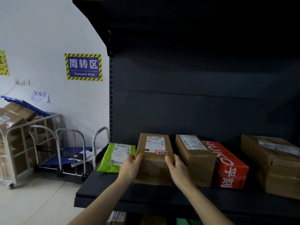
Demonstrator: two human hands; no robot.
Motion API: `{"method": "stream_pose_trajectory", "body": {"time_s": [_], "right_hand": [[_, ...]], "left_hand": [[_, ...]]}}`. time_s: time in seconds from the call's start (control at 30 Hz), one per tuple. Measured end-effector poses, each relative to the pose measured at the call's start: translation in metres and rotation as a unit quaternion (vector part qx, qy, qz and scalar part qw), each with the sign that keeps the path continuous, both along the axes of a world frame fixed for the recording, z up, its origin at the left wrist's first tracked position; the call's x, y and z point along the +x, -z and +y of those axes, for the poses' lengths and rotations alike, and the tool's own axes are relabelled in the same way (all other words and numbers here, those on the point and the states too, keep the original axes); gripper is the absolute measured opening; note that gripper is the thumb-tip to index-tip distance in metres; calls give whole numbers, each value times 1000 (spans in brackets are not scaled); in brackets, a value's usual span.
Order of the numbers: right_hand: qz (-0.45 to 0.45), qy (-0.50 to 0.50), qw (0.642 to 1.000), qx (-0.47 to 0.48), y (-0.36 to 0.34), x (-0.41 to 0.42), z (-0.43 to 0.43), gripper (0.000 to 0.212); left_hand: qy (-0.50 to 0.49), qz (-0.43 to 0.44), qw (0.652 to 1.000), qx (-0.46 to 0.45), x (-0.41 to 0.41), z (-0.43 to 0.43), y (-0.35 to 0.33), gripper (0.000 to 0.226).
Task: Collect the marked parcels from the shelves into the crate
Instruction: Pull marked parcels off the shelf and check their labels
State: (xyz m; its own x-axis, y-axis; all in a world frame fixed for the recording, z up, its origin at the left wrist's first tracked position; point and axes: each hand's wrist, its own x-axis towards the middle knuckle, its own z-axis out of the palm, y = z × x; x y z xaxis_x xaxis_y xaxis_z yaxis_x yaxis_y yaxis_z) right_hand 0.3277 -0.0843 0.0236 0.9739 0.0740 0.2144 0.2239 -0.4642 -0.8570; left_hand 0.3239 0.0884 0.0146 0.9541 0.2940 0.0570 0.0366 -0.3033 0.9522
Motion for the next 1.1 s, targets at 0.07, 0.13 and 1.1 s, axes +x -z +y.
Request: {"method": "stream_pose_trajectory", "body": {"time_s": [0.07,0.13,1.1], "right_hand": [[-1,-6,1000,-9,-4,-4,-3,37],[-11,8,998,-59,-7,-8,-8,40],[-103,259,952,-125,4,-28,-76,108]], "left_hand": [[-7,10,1000,9,5,0,-1,46],[-4,22,1000,-1,10,2,-1,50],[218,-18,940,-261,-3,-16,20,46]]}}
